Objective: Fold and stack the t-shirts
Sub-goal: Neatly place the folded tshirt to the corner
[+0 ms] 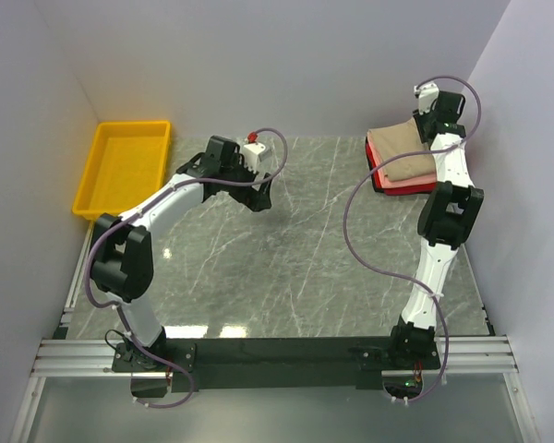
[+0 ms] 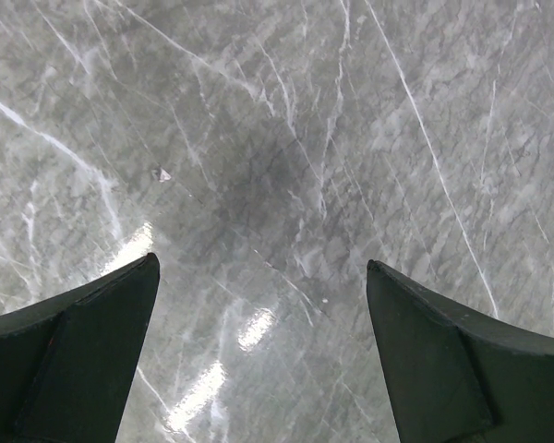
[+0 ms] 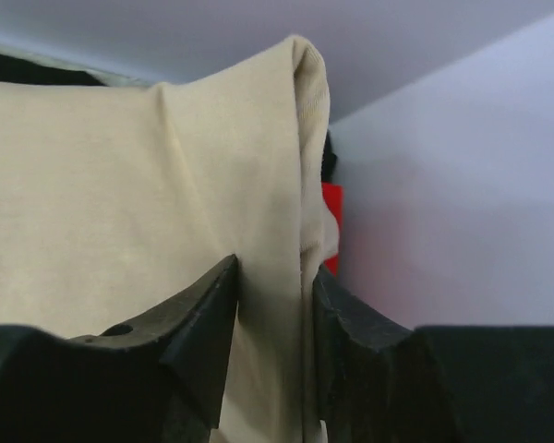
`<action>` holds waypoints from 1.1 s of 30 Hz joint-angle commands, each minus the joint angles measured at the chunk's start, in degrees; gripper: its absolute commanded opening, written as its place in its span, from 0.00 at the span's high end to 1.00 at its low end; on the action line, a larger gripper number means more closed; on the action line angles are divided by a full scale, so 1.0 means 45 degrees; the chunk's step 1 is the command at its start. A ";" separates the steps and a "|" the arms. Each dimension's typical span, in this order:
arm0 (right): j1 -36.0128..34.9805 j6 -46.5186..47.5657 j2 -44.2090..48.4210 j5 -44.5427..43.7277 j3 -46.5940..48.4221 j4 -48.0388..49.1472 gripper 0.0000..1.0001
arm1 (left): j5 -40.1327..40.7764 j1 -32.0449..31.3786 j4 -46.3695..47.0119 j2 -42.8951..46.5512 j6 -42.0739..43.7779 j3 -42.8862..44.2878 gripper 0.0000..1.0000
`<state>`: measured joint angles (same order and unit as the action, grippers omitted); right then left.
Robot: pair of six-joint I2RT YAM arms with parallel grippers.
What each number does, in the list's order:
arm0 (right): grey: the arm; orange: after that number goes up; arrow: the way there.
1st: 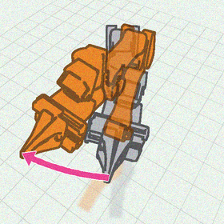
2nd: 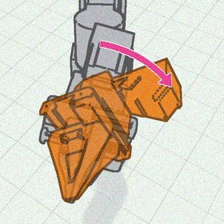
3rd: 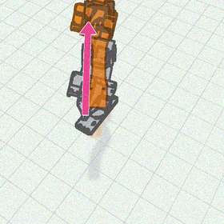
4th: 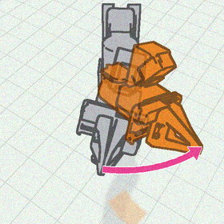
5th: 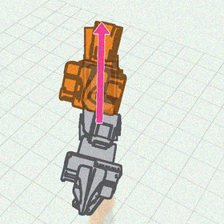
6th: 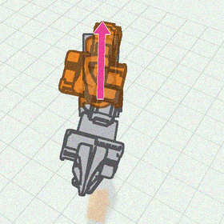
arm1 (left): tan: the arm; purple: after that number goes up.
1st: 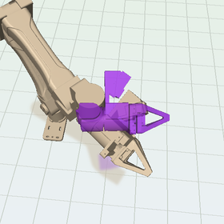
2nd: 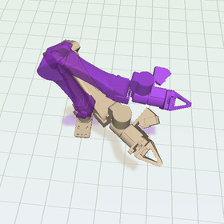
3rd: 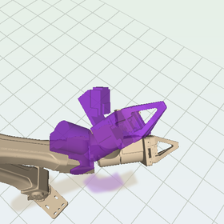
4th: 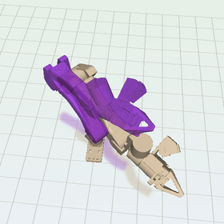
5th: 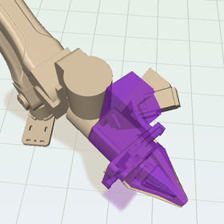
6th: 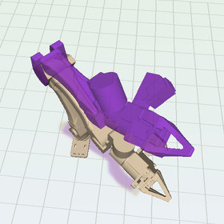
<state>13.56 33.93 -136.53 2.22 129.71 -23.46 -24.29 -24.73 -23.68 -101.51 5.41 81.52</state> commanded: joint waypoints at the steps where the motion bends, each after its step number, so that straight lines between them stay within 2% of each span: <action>1: 0.0189 -0.0040 0.0103 -0.1410 0.0531 0.0801 0.57 | -0.0343 0.0300 -0.0030 -0.0039 0.0185 0.0674 0.01; 5: 0.0306 -0.0567 0.1236 -0.1509 -0.0287 0.0703 0.48 | -0.0500 0.0496 0.0028 0.0039 0.0028 0.0655 0.00; 14: 0.0579 -0.3359 0.3444 -0.0923 -0.0855 0.0000 0.47 | -0.0226 0.0867 0.0711 0.1015 -0.0518 -0.0067 0.00; 15: 0.0657 -0.3554 0.3484 -0.0729 -0.0856 -0.0097 0.49 | -0.0246 0.0925 0.0770 0.1112 -0.0577 -0.0126 0.01; 20: 0.1282 -0.4863 0.3154 0.2272 -0.0818 -0.0567 0.81 | -0.0246 0.0965 0.0985 0.1250 -0.0753 -0.0535 0.01; 22: 0.1361 -0.5429 0.2627 0.3291 -0.0525 -0.0586 0.88 | -0.0207 0.0965 0.0927 0.1153 -0.0831 -0.0537 0.01; 26: 0.1381 -0.6465 0.1748 0.5244 -0.0154 0.0076 0.90 | -0.0109 0.0984 0.0790 0.0938 -0.0909 -0.0381 0.01; 29: 0.1381 -0.7032 0.0967 0.5891 0.0159 0.0778 0.88 | -0.0031 0.0984 0.0634 0.0743 -0.0851 -0.0166 0.01; 33: 0.1381 -0.8434 0.0380 0.5488 -0.0502 0.2787 0.86 | 0.0066 0.1004 0.0439 0.0275 -0.0928 0.0185 0.01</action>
<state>20.03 2.57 -134.65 25.10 127.68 -20.21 -24.34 -20.45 -21.43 -98.89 2.20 79.64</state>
